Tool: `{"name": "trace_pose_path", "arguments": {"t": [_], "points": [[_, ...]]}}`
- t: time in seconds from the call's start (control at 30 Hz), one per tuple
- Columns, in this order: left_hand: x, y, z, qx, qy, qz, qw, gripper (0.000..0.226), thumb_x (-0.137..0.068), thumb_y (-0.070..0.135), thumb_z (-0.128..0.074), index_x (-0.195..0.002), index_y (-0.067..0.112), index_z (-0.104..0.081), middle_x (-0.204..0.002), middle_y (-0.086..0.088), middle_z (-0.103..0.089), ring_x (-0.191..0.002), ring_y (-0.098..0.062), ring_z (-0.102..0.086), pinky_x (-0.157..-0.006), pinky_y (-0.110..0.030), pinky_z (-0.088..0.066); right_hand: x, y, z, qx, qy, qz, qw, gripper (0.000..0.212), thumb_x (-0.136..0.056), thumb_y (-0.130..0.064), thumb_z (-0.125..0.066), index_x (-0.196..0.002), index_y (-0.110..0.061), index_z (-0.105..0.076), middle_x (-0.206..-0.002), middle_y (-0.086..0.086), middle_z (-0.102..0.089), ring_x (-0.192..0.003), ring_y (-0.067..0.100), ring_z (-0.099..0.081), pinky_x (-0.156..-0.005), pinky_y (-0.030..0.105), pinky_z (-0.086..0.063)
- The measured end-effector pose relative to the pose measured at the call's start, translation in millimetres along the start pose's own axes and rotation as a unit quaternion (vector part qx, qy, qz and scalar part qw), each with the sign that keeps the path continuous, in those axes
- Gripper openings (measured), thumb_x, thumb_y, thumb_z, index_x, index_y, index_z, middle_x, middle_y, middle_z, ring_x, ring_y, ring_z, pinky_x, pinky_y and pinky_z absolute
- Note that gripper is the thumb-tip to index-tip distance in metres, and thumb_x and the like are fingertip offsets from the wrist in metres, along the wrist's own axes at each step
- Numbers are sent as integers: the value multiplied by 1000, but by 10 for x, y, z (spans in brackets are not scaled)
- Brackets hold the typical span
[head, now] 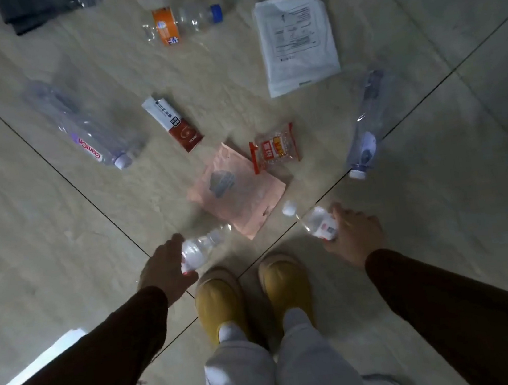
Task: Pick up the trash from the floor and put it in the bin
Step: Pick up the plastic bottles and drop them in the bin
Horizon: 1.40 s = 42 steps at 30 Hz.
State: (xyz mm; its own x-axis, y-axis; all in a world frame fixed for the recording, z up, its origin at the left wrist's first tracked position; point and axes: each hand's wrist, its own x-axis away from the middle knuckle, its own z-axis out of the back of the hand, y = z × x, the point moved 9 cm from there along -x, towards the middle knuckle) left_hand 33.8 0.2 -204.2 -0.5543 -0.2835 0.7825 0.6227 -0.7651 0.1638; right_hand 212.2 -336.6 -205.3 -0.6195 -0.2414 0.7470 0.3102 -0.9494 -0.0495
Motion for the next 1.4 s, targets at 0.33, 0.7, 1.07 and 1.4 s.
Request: {"name": "trace_pose_path", "arguments": {"t": [0.33, 0.7, 1.07, 1.4], "points": [[-734, 1324, 605, -318, -26, -288, 903, 81, -69, 66, -69, -135, 24, -49, -158, -8, -29, -144, -29, -26, -117, -42, -23, -639, -540, 1041, -225, 58, 66, 970, 62, -78, -52, -80, -120, -12, -58, -122, 8, -66, -114, 29, -62, -95, 43, -53], [-1280, 1643, 353, -419, -7, -353, 836, 85, -61, 74, -63, -131, 26, -56, -157, -7, -28, -145, -28, -19, -117, -47, -9, -1398, -1017, 827, -43, 37, 137, 989, 90, -72, -68, -73, -145, -19, -54, -159, 0, -39, -148, 27, -35, -113, 43, -37], [-1129, 1778, 687, -283, 79, -227, 929, 79, -68, 71, -57, -132, 27, -42, -115, -1, -61, -107, -25, -51, -96, -44, -31, -890, -339, 1047, -374, 126, -14, 919, 46, -78, -43, -81, -109, -20, -57, -111, -1, -57, -106, 19, -60, -87, 26, -47], [-1038, 2347, 1149, -189, 121, -220, 949, 75, -67, 74, -55, -124, 26, -46, -101, 1, -63, -101, -24, -56, -91, -43, -33, -748, 547, 1351, -520, 205, -205, 804, 80, -77, -50, -80, -140, -16, -45, -114, -2, -60, -123, 28, -53, -109, 50, -44]]}}
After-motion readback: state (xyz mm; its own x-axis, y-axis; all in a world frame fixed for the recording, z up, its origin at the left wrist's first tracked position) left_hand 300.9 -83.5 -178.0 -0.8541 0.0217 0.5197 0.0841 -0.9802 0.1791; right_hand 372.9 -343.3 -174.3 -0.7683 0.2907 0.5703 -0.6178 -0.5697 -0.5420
